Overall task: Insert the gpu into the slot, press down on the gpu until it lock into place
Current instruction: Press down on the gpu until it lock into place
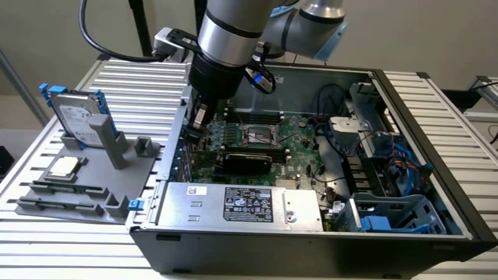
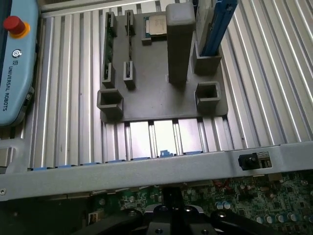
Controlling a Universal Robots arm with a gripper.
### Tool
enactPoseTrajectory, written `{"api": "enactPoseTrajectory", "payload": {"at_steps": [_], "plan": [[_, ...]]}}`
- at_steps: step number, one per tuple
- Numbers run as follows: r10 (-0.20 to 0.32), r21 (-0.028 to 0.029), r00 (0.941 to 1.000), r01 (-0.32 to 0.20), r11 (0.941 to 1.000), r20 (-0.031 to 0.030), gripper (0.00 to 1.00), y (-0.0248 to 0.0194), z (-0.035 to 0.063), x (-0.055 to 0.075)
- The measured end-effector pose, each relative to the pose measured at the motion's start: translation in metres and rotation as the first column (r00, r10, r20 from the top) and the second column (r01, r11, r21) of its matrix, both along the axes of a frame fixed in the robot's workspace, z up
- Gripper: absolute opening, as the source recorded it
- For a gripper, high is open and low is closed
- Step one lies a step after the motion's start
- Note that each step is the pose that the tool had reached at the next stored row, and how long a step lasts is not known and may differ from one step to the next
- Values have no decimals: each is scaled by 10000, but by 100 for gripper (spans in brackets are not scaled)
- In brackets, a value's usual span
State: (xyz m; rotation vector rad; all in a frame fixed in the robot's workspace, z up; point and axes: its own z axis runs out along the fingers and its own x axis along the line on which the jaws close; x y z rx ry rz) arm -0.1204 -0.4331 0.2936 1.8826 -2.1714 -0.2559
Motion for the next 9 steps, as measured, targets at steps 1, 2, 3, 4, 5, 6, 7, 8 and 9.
{"api": "enactPoseTrajectory", "payload": {"at_steps": [1, 2, 3, 4, 5, 6, 7, 8, 9], "plan": [[-18, -17, 10000, 18, 10000, -5, 11, 3, -1, 1], [-33, -36, 10000, 33, 10000, -7, 11, 4, -3, 1], [-48, -60, 10000, 48, 10000, -7, 11, 6, -7, 1], [-63, -92, 10000, 63, 9999, -8, 11, 8, -11, 0], [-77, -129, 10000, 77, 9999, -8, 11, 9, -16, 1], [-93, -163, 10000, 93, 9998, -8, 11, 12, -21, 1], [-107, -185, 9999, 106, 9998, -8, 11, 13, -25, 1], [-123, -197, 9999, 123, 9997, -7, 11, 14, -27, 1], [-143, -203, 9999, 143, 9997, -5, 11, 14, -27, 1]]}}
